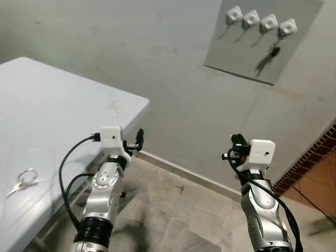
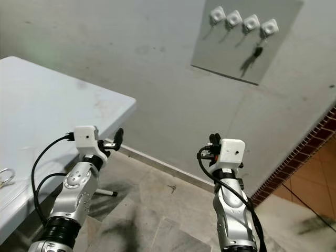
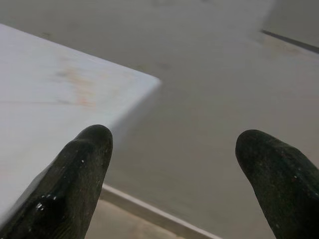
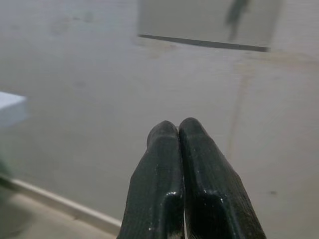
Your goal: Hang keys on a hook
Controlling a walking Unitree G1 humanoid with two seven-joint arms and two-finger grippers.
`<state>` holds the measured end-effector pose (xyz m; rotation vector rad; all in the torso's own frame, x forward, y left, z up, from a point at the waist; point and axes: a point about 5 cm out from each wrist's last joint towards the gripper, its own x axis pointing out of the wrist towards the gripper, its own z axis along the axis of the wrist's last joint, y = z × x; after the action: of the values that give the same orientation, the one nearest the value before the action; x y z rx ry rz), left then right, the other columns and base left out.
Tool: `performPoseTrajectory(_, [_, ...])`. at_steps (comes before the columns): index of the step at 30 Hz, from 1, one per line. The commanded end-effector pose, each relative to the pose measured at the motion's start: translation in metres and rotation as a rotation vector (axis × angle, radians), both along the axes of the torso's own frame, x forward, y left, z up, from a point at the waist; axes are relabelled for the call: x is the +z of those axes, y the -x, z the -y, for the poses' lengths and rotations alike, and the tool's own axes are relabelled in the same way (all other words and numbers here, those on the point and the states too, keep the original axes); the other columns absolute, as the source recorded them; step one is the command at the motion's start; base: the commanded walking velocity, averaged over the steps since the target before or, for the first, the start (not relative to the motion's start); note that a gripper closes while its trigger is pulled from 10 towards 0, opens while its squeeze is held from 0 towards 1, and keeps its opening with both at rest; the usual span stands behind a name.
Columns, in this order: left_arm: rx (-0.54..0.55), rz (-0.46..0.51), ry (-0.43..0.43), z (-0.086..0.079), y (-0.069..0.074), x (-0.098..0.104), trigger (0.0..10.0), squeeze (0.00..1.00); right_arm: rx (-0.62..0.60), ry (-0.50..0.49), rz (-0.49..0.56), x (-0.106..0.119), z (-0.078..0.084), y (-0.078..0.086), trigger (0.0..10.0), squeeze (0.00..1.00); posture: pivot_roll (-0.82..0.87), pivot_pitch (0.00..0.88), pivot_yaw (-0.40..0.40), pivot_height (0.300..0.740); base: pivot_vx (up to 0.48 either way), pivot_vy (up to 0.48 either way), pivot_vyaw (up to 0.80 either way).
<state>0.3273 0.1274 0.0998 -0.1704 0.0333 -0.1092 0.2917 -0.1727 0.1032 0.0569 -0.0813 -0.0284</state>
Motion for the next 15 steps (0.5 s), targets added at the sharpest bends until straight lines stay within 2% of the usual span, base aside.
performPoseTrajectory(1, [-0.012,0.000,-0.014,0.0021,0.0001,0.0013,10.0,0.00,0.006,0.001,0.018,0.0053,-0.0013,-0.0016,10.0,0.00,0.05,0.000,-0.069,0.740,0.000,0.000,-0.78])
performPoseTrajectory(15, [-0.018,-0.011,-0.010,0.0039,0.0000,0.0013,10.0,0.00,0.009,0.000,0.009,0.0029,-0.0024,0.0009,10.0,0.00,0.05,0.000,-0.067,0.740,0.000,0.000,-0.78])
